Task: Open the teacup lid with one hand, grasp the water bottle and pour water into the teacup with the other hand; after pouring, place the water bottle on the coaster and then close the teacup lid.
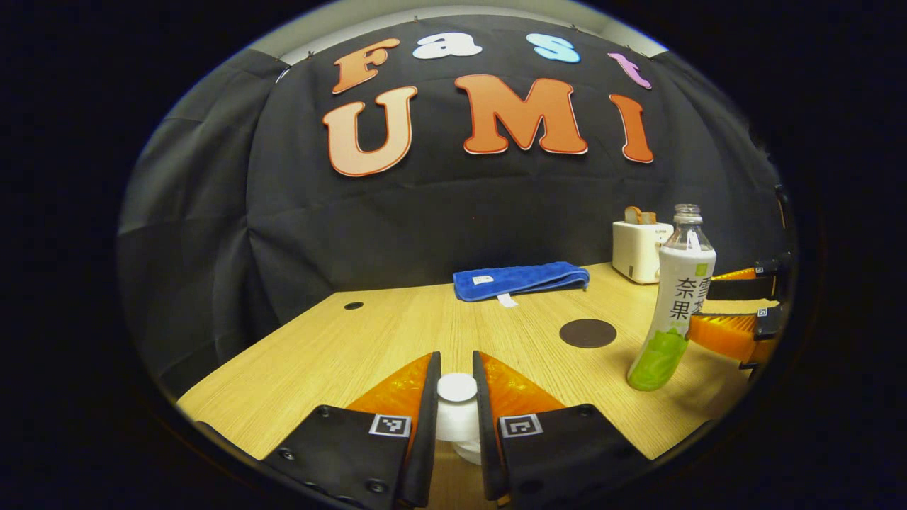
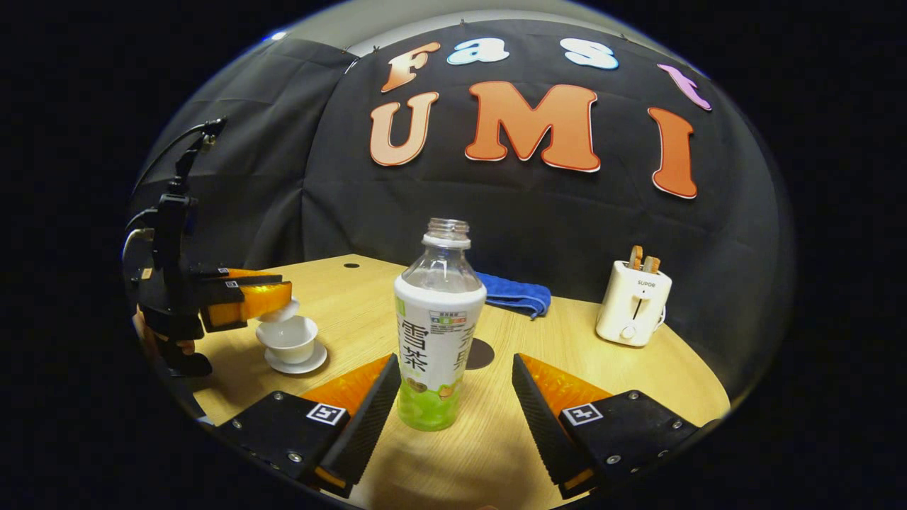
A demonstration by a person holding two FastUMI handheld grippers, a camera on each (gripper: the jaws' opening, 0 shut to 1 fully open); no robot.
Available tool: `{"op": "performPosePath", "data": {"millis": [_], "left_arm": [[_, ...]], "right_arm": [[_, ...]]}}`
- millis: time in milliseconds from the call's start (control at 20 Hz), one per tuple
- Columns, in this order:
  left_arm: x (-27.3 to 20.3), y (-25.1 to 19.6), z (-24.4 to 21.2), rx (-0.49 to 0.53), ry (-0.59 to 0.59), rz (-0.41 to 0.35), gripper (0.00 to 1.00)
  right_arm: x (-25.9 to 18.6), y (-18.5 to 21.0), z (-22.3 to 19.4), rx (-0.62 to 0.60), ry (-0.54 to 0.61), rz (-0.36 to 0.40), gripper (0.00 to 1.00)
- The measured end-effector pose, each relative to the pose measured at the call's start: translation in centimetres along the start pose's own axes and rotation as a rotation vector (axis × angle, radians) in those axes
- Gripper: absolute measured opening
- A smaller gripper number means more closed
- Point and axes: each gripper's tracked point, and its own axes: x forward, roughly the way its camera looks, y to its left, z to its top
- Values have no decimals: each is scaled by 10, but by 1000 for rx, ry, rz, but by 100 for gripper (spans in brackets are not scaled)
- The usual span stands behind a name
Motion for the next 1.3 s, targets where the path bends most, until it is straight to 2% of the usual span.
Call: {"op": "performPosePath", "data": {"millis": [400,500,600,800,950,1300], "left_arm": [[-10,47,-5,-22,-4,85,31],[-12,53,-9,-28,-3,96,31],[-13,59,-13,-32,3,107,31],[-15,66,-17,-38,4,117,31],[-15,71,-18,-48,4,119,31],[-23,98,-20,-54,-5,163,31]], "right_arm": [[26,13,-13,21,40,12,83],[31,14,-13,42,41,10,79],[32,14,-13,64,48,7,69],[37,6,-11,111,67,-16,62],[34,1,0,64,47,-30,60],[35,-14,13,-188,47,-116,60]]}}
